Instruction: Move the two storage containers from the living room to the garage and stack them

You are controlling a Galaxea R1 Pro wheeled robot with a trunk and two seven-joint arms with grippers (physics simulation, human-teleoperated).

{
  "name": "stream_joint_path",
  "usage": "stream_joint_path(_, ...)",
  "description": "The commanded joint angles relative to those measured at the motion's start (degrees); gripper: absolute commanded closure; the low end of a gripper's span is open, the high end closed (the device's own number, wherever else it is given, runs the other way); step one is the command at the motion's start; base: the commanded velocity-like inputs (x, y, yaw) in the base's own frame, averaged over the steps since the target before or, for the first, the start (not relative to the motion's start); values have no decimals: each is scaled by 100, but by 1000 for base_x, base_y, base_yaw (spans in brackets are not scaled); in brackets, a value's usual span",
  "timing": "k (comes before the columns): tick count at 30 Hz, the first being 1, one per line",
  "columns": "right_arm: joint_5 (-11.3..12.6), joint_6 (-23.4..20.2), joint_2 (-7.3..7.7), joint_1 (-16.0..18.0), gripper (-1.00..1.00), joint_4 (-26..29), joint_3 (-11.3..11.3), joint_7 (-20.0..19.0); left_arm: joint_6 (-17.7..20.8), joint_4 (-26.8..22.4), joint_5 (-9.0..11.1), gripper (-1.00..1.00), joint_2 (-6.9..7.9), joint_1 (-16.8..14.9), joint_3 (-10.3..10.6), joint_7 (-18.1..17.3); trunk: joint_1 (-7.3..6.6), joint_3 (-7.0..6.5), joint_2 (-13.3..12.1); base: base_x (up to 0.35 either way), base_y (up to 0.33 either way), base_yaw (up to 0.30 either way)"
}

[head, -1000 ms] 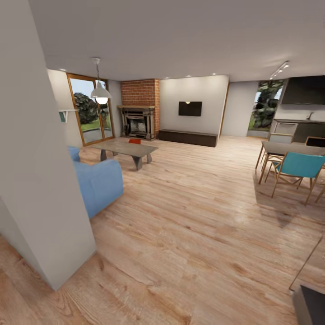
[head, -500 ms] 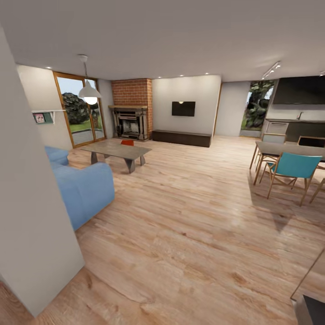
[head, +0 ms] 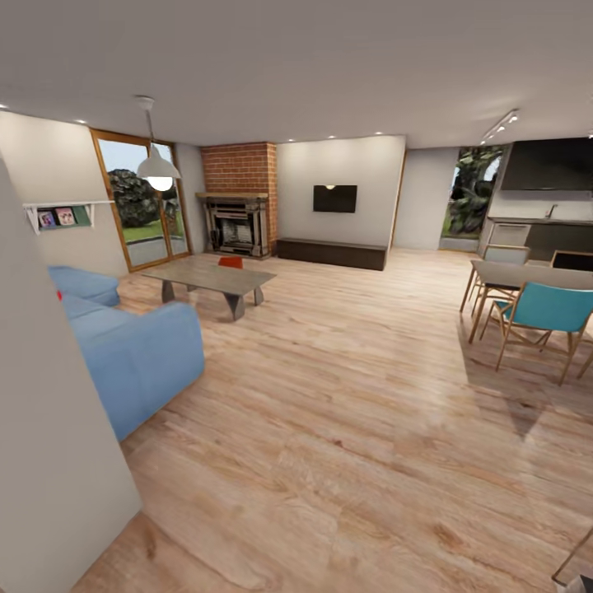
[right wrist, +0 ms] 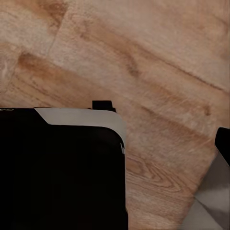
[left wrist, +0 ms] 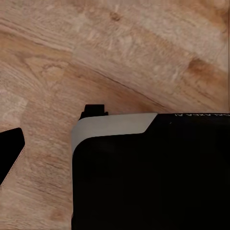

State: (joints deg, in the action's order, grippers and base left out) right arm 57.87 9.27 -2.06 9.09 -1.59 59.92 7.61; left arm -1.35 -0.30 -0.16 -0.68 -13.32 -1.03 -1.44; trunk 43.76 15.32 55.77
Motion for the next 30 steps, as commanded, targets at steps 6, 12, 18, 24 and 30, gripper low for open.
stream_joint_path(6, 40, 14, -11, 5, -100, -16, 46, -1, -14, 4, -7, -100, -1, -4, -11, -11, 4, 7, 4, 318, 0, -177)
stream_joint_path(12, 38, 14, -13, 5, -100, -16, 46, 0, -6, -4, -24, -100, -28, -4, -10, 9, 4, 7, 4, 318, 0, -239)
stream_joint_path(18, 40, 14, -5, 5, -100, -16, 45, 0, -5, -5, -14, -100, -38, -4, -17, 20, 4, 7, 4, 318, 0, -245)
stream_joint_path(24, 23, 15, -6, 5, -100, -16, 46, -4, -10, -6, -10, -100, -25, -4, -20, 16, 4, 7, 4, 318, 0, -245)
stream_joint_path(30, 23, 14, -7, 5, -100, -16, 46, -3, -6, -8, -10, -100, -20, -4, -20, 16, 4, 7, 4, 318, 0, -245)
